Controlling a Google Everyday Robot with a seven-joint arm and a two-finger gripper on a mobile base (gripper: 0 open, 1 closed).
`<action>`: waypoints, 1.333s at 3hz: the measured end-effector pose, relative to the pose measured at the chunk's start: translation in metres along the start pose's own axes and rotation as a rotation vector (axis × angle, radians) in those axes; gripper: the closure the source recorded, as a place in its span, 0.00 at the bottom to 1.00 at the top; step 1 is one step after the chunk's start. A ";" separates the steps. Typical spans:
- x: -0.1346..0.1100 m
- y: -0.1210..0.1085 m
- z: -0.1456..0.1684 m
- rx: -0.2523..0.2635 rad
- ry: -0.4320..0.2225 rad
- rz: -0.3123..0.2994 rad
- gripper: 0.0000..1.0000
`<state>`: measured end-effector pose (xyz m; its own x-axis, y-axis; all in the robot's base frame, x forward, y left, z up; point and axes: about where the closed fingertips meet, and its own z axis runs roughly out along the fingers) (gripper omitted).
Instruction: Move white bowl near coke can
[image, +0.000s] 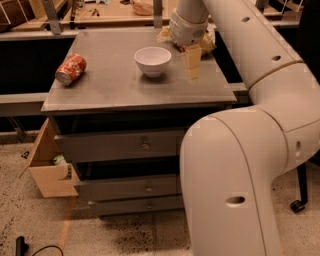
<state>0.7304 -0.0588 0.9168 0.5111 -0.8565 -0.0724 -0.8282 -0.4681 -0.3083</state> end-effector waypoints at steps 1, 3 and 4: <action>0.003 -0.009 0.027 -0.027 0.011 0.000 0.00; 0.002 -0.021 0.068 -0.057 -0.009 0.005 0.38; 0.001 -0.024 0.075 -0.063 -0.012 0.001 0.60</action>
Offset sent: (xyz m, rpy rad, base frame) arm 0.0320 0.0053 -0.0556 -0.0965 0.1933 0.0104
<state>0.7679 -0.0319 0.8531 0.5126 -0.8545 -0.0847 -0.8414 -0.4801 -0.2482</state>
